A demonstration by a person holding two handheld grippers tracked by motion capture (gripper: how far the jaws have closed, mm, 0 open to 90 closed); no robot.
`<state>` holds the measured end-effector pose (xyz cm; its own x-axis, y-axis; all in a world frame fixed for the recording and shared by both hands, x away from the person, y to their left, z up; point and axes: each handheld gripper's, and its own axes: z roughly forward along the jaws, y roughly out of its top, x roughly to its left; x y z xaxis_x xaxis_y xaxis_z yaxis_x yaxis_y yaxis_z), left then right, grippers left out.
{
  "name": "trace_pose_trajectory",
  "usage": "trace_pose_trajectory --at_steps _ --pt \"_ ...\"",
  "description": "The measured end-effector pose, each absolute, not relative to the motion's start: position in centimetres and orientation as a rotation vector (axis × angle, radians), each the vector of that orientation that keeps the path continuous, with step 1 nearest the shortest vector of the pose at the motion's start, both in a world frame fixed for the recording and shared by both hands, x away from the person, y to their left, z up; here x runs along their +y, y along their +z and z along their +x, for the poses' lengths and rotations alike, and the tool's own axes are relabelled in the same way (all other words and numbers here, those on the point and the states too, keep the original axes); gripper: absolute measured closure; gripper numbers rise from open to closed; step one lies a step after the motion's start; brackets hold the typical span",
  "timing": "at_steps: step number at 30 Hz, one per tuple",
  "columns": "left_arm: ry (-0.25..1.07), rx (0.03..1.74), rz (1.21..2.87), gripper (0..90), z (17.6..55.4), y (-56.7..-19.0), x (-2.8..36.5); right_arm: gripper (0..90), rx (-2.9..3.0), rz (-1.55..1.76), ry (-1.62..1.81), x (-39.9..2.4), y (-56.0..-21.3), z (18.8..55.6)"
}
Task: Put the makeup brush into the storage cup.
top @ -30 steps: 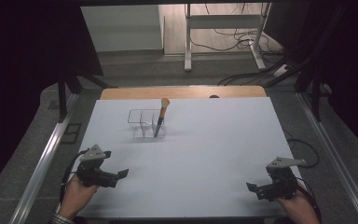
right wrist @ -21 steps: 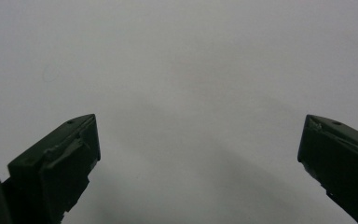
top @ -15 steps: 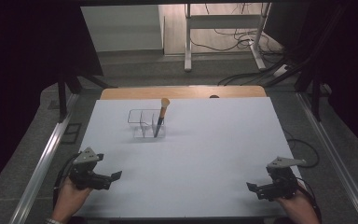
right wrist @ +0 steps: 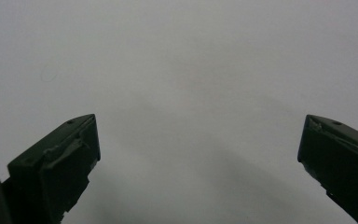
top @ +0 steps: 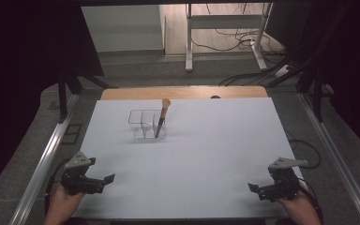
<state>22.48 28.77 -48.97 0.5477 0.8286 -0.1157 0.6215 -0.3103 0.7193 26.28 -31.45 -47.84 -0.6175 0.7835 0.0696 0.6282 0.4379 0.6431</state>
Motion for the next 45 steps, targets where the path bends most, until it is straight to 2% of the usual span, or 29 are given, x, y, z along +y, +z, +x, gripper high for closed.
trace_pose_trajectory --at_steps 45 --pt "0.414 1.278 2.061 0.0 19.2 -49.7 31.1 0.0 2.443 1.232 0.943 -31.5 -47.9 26.3"
